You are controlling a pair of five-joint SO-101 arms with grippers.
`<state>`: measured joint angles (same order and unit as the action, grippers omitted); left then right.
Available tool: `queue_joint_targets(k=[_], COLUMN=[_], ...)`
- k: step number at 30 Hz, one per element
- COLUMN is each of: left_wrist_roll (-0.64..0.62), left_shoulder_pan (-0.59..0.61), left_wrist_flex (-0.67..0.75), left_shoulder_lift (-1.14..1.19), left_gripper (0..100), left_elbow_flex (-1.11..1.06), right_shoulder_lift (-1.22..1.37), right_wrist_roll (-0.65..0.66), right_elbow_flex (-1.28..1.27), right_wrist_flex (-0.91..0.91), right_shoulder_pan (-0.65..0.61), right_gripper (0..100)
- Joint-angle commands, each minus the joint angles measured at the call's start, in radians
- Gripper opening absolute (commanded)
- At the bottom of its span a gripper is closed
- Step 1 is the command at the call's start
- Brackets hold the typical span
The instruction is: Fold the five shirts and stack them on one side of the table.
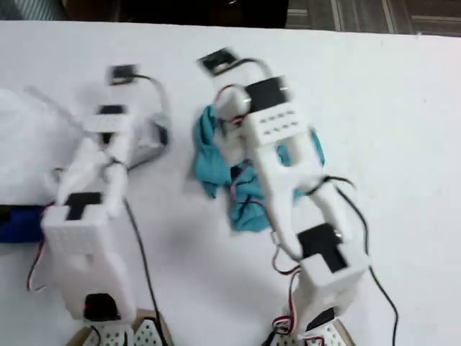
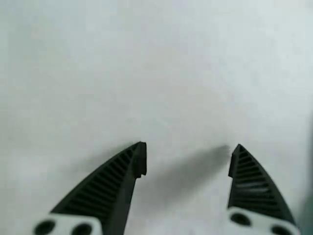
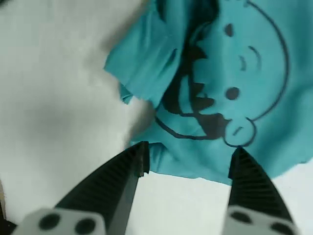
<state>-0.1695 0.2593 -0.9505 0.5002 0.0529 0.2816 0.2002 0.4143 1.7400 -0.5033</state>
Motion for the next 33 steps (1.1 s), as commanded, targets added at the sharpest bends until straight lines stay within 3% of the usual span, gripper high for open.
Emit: queue_joint_targets(k=[1, 7, 13, 16, 21, 23, 27, 33], left_wrist_roll=[-0.008, -0.002, 0.081, 0.083, 0.084, 0.084, 0.084, 0.084], left_shoulder_pan=[0.150, 0.252, 0.287, 0.295, 0.295, 0.292, 0.292, 0.290], left_wrist_flex=[-0.087, -0.157, -0.163, -0.163, -0.176, -0.187, -0.192, -0.192], left_shoulder_lift=[-0.008, -0.008, -0.008, -0.009, -0.008, -0.008, -0.008, -0.008], left_gripper=[28, 28, 28, 28, 28, 28, 28, 28], left_elbow_flex=[0.124, 0.182, 0.174, 0.176, 0.179, 0.180, 0.179, 0.176], right_shoulder_lift=[0.096, 0.294, 0.377, 0.400, 0.384, 0.366, 0.268, -0.028], right_wrist_roll=[-0.002, -0.005, -0.005, -0.003, -0.005, -0.003, 0.005, 0.005], right_elbow_flex=[0.011, 0.014, 0.014, 0.014, 0.014, 0.015, 0.015, 0.014], right_wrist_flex=[-0.035, -0.111, -0.194, -0.239, -0.292, -0.295, -0.277, -0.203], right_shoulder_pan=[-0.077, -0.166, -0.188, -0.151, -0.033, 0.019, 0.094, 0.120], right_gripper=[26.2, 28.3, 28.0, 26.0, 0.4, 4.1, 1.9, 1.8])
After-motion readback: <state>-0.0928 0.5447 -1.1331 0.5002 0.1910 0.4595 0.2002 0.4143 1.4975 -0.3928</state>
